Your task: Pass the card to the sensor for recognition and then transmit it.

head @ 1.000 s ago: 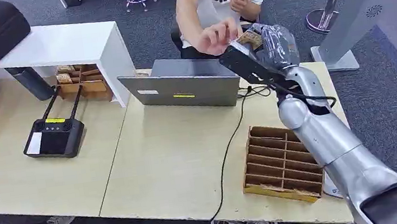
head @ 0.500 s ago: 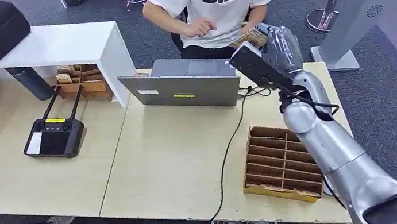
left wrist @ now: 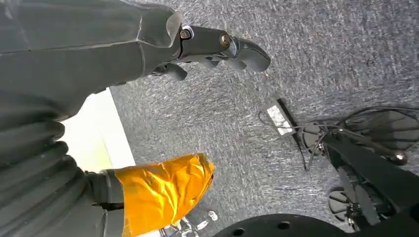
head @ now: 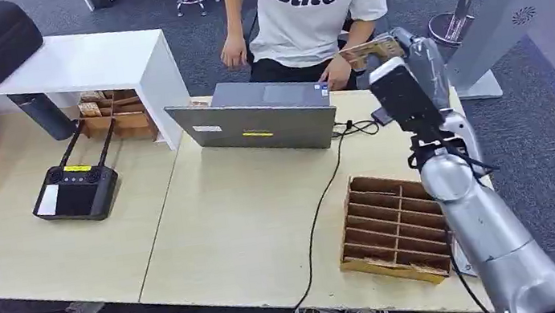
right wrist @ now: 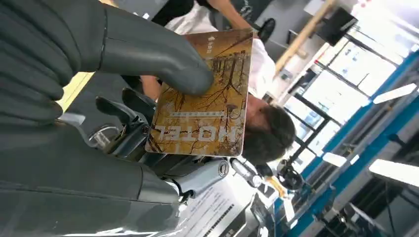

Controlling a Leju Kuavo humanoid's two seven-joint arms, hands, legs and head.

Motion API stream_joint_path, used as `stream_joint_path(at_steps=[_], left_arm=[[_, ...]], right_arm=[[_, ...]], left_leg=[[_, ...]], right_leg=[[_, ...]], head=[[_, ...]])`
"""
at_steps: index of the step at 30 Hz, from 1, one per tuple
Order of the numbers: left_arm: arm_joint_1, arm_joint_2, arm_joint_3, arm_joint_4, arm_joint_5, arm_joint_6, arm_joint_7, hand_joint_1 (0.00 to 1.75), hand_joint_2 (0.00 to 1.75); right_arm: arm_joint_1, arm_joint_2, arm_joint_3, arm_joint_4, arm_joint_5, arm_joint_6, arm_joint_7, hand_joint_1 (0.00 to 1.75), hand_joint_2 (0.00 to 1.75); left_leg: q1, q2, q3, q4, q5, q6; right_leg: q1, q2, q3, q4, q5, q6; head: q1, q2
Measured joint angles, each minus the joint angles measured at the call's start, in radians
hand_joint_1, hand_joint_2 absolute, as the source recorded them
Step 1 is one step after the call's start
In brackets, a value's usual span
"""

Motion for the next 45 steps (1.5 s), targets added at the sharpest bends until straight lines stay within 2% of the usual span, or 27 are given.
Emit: stream_joint_path(at_steps=[5, 8, 11, 15, 23, 33, 41, 45], left_arm=[[0.018, 0.000, 0.008, 0.000, 0.005, 0.003, -0.012, 0.00, 1.75], [0.033, -0.004, 0.020, 0.003, 0.010, 0.013, -0.021, 0.00, 1.75], [0.046, -0.008, 0.029, 0.006, 0.017, 0.018, -0.021, 0.00, 1.75], [0.055, -0.012, 0.034, 0.008, 0.029, 0.024, -0.020, 0.00, 1.75], [0.056, -0.018, 0.043, 0.008, 0.071, 0.027, -0.031, 0.00, 1.75], [0.057, -0.024, 0.045, 0.008, 0.105, 0.026, -0.031, 0.00, 1.75], [0.061, -0.024, 0.045, 0.008, 0.112, 0.027, -0.031, 0.00, 1.75], [0.064, -0.024, 0.045, 0.008, 0.124, 0.033, -0.034, 0.00, 1.75]], right_arm=[[0.151, -0.083, -0.103, -0.177, -0.026, -0.053, -0.052, 1.75, 1.75], [0.279, -0.133, -0.207, -0.268, -0.045, -0.073, -0.076, 1.75, 1.75], [0.404, -0.159, -0.323, -0.328, -0.068, -0.075, -0.083, 1.75, 1.75], [0.533, -0.170, -0.432, -0.379, -0.075, -0.074, -0.083, 1.75, 1.75], [0.673, -0.174, -0.536, -0.447, -0.143, -0.027, -0.044, 1.75, 1.75], [0.805, -0.152, -0.538, -0.506, -0.148, 0.017, -0.028, 1.75, 1.75], [0.839, -0.136, -0.524, -0.530, -0.148, 0.030, -0.029, 1.75, 1.75], [0.857, -0.131, -0.486, -0.538, -0.141, 0.038, -0.031, 1.75, 1.75]], left_leg=[[0.000, 0.000, 0.000, 0.000, -0.002, 0.001], [0.000, -0.002, 0.000, 0.000, -0.003, 0.003], [0.000, -0.002, -0.001, 0.000, -0.004, 0.003], [0.000, -0.002, -0.002, 0.000, -0.005, 0.001], [0.000, -0.002, 0.000, -0.001, -0.005, 0.001], [0.000, -0.001, -0.001, -0.001, -0.005, 0.001], [0.000, -0.001, -0.001, -0.001, -0.005, 0.001], [0.000, -0.001, -0.001, -0.001, -0.005, 0.001]], right_leg=[[0.000, -0.001, 0.001, -0.002, -0.001, 0.001], [0.000, -0.002, 0.002, -0.003, -0.002, 0.003], [0.000, -0.002, 0.002, -0.003, -0.002, 0.003], [0.000, -0.002, 0.002, -0.003, -0.003, 0.003], [0.000, -0.002, 0.002, -0.002, -0.004, 0.002], [0.000, -0.002, 0.002, -0.002, -0.005, 0.001], [0.000, -0.002, 0.002, -0.002, -0.005, 0.001], [0.000, -0.002, 0.002, -0.002, -0.005, 0.001]], head=[[0.000, 0.000], [0.000, 0.000], [0.000, 0.000], [0.000, 0.000], [0.000, 0.000], [0.000, 0.000], [0.000, 0.000], [0.000, 0.000]])
